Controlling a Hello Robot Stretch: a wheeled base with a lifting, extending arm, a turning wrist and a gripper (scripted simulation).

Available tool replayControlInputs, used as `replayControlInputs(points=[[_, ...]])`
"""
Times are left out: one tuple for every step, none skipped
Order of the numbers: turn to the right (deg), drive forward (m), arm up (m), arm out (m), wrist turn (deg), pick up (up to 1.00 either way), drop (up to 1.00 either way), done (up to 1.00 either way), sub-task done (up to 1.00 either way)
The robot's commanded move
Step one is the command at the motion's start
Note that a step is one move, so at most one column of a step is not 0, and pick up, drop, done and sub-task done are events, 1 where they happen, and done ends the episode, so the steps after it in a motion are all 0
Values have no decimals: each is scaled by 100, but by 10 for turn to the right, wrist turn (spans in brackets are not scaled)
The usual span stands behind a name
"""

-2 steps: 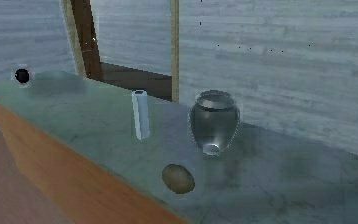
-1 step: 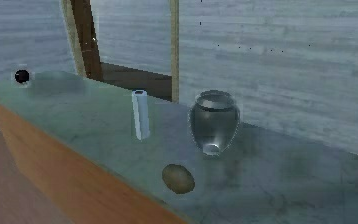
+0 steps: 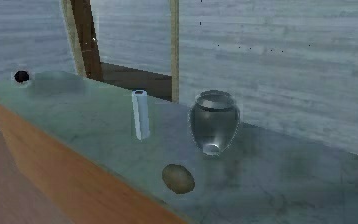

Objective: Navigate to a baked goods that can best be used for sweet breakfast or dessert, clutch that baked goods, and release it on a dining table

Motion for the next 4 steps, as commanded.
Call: replayControlInputs(points=[[-450,0,0,0,0,0,0,0,0],[-450,0,0,0,0,0,0,0,0],[-60,0,0,0,0,0,0,0,0],[0,40,0,0,0,0,0,0,0]])
